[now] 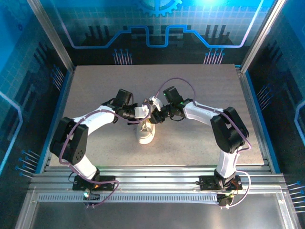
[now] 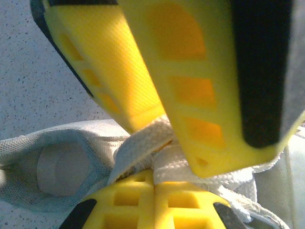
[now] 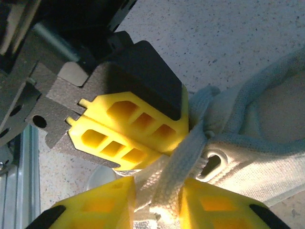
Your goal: Tie the shoes
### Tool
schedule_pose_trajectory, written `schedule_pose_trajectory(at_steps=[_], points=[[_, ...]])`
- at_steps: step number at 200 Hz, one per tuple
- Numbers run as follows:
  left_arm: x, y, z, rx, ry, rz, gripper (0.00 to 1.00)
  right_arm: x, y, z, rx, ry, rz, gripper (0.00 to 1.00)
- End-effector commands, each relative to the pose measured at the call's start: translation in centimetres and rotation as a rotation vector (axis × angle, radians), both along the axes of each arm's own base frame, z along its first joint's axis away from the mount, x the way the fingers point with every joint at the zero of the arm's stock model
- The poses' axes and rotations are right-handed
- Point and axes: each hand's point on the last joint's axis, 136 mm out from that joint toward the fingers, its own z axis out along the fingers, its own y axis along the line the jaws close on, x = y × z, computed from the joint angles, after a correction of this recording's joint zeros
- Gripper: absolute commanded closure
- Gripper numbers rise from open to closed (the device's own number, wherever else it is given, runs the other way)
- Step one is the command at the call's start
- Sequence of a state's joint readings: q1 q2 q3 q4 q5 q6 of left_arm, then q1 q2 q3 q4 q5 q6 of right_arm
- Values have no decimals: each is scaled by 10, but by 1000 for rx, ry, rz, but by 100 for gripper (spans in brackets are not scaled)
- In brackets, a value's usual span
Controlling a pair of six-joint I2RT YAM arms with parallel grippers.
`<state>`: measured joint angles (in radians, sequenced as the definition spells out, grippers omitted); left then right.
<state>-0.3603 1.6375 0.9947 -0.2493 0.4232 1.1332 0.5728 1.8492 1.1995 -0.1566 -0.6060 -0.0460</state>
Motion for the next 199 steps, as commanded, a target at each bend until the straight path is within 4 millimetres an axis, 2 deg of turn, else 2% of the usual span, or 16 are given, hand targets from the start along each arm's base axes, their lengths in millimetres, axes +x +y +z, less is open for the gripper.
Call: schedule_pose_trajectory(at_steps=[1, 52, 64, 81, 101, 122, 171, 199], points=[[9, -8, 7, -28, -18, 0, 100, 6, 3, 0, 5, -11, 7, 67], [13, -6, 5, -24, -12, 29, 100, 3, 8, -6, -7, -11, 21, 64], [13, -6, 5, -23, -8, 30, 100, 3, 9, -7, -18, -18, 20, 68], [12, -7, 7, -31, -7, 32, 100, 5, 7, -10, -46, -39, 4, 84], [9, -6, 9, -40, -21, 27, 91, 7, 5, -8, -55, -72, -10, 94], [5, -2, 14, -48, -39, 19, 80, 8, 4, -5, -57, -90, -17, 99], [-1, 18, 36, -78, -112, 46, 66, 11, 0, -5, -77, -113, -33, 99], [2, 15, 44, -121, -126, 33, 58, 10, 0, -4, -77, -124, -27, 99]])
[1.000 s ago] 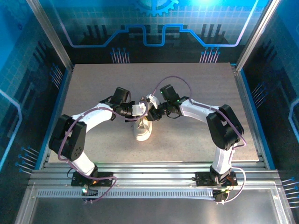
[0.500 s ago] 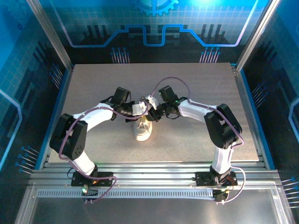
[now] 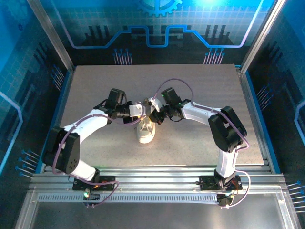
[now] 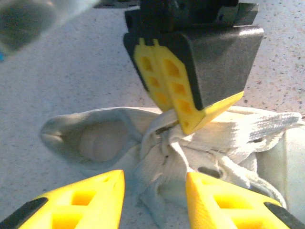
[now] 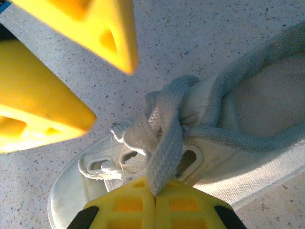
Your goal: Tie the shoes
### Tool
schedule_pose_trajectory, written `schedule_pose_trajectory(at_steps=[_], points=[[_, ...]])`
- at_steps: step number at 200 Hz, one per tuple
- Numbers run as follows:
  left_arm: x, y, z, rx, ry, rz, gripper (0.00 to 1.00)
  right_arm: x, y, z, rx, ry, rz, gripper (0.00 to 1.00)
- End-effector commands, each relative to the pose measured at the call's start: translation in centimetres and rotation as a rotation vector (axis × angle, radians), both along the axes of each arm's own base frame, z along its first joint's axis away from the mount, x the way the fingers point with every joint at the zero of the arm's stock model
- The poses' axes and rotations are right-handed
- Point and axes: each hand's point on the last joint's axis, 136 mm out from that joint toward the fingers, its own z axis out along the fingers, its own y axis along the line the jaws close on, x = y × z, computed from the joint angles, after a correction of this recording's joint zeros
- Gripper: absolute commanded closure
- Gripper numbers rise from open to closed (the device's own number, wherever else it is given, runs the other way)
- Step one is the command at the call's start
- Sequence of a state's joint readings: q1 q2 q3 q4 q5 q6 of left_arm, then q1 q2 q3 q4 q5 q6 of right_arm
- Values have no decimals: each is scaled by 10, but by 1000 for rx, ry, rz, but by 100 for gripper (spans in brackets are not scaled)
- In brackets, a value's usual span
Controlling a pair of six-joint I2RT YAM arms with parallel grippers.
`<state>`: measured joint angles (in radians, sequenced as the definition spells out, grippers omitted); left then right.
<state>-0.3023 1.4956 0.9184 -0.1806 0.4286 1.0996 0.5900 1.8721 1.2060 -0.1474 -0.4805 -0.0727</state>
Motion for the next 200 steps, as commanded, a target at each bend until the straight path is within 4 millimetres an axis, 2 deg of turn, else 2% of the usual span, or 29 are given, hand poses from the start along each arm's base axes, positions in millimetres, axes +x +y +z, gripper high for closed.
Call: schedule_pose_trajectory(at_steps=[1, 25, 43, 153, 178, 200], points=[[-2, -7, 10, -60, -25, -48, 58, -3, 3, 13, 10, -57, 21, 99], [2, -15, 12, -88, -6, -80, 55, -3, 2, 15, 10, -65, 24, 99], [4, -20, 7, -71, 5, -110, 53, -4, 2, 15, 9, -69, 28, 99], [9, -37, -17, -60, 70, -162, 57, -2, 3, 17, 13, -83, 33, 98], [9, -41, -21, -57, 87, -169, 67, -2, 4, 18, 20, -82, 34, 97], [9, -42, -21, -58, 91, -165, 86, -4, 4, 20, 30, -79, 33, 89]])
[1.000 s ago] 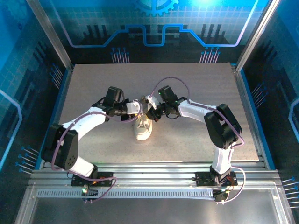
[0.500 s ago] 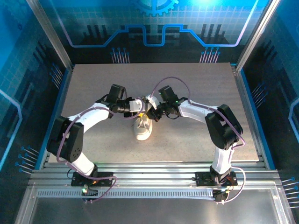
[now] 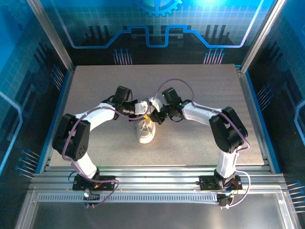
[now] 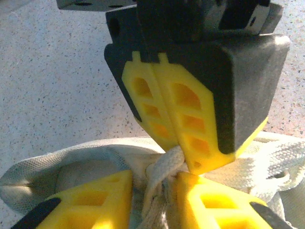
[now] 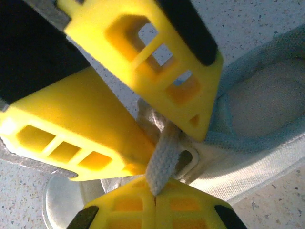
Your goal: Tie the shoes
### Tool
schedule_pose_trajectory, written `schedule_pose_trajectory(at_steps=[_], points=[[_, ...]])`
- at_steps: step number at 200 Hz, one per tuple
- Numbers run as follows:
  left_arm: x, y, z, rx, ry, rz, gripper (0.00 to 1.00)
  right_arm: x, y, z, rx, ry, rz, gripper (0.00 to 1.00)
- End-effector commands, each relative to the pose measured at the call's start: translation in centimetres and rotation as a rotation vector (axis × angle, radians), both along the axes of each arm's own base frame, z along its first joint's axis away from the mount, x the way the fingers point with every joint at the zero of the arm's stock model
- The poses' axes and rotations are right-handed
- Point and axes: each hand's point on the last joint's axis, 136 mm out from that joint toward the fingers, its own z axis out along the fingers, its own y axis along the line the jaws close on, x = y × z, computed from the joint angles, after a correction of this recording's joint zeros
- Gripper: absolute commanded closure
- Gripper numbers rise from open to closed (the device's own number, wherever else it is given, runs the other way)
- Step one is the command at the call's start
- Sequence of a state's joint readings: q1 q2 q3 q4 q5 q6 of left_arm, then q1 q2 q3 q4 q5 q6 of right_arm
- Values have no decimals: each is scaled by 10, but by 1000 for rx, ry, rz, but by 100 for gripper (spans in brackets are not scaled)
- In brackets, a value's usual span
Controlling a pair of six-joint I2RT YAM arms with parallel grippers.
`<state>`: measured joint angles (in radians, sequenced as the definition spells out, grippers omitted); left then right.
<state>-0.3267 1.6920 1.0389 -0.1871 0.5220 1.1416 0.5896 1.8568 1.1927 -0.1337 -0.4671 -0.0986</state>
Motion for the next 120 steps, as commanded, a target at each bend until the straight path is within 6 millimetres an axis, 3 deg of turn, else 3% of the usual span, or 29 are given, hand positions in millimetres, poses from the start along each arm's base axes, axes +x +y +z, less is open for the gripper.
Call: schedule_pose_trajectory(at_steps=[1, 23, 37, 81, 120], points=[[-6, -13, 3, -30, 20, -52, 87, -5, 6, 17, 35, -40, 26, 88], [-5, -11, 2, -32, -6, -34, 98, -6, 3, 24, 84, -23, 16, 67], [-5, -9, 2, -29, -27, -21, 100, -5, -2, 31, 137, -2, 4, 60], [-8, -6, 2, -22, -47, -13, 100, 5, -25, 46, 235, 42, -69, 58], [-10, -7, 3, -25, -53, -11, 100, 25, -31, 17, 141, 146, -166, 60]])
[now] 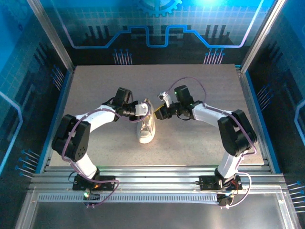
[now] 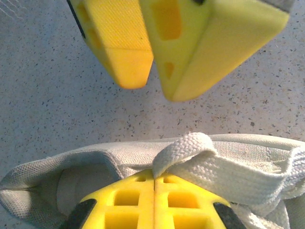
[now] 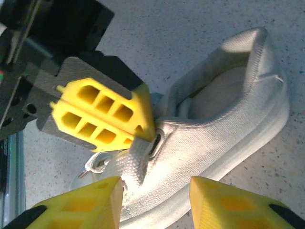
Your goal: Tie the shoes
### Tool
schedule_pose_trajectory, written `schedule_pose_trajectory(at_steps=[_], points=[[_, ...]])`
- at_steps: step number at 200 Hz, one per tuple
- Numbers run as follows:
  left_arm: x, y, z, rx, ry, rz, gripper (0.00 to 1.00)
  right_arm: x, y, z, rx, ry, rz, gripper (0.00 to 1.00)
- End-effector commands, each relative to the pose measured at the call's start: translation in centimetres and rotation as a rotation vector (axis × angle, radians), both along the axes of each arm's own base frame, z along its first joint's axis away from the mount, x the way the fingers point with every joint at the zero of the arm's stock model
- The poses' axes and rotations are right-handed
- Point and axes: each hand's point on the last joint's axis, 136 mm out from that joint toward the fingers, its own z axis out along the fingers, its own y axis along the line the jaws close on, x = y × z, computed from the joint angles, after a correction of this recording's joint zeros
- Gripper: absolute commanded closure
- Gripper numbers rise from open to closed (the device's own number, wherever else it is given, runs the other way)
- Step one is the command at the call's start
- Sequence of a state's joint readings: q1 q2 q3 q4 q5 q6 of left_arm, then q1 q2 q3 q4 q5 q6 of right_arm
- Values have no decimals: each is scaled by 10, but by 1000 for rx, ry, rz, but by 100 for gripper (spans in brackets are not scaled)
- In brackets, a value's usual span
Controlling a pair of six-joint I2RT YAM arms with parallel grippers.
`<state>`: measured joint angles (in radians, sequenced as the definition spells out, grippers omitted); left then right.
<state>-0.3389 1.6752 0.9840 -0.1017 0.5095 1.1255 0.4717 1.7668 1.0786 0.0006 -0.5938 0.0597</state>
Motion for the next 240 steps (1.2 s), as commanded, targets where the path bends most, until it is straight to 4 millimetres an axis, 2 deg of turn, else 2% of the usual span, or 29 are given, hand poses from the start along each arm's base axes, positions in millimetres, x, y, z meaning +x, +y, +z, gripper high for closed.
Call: schedule_pose_trajectory(at_steps=[1, 26, 51, 92, 139, 240], points=[[-8, -4, 5, -13, -17, -17, 100, 11, 3, -10, -21, 78, -34, 60], [-10, -4, 5, -9, -29, -13, 100, 17, 8, -24, -21, 144, -53, 64], [-11, -4, 6, -8, -50, -7, 100, 18, 14, -29, 15, 181, -41, 65], [-14, -4, 4, -1, -76, 0, 100, 10, 26, -25, 110, 211, 21, 66], [-15, -3, 0, 5, -84, 6, 100, 1, 29, -24, 163, 235, 58, 63], [-19, 5, -8, 15, -90, 48, 100, -8, 42, -46, 116, 276, 68, 62]])
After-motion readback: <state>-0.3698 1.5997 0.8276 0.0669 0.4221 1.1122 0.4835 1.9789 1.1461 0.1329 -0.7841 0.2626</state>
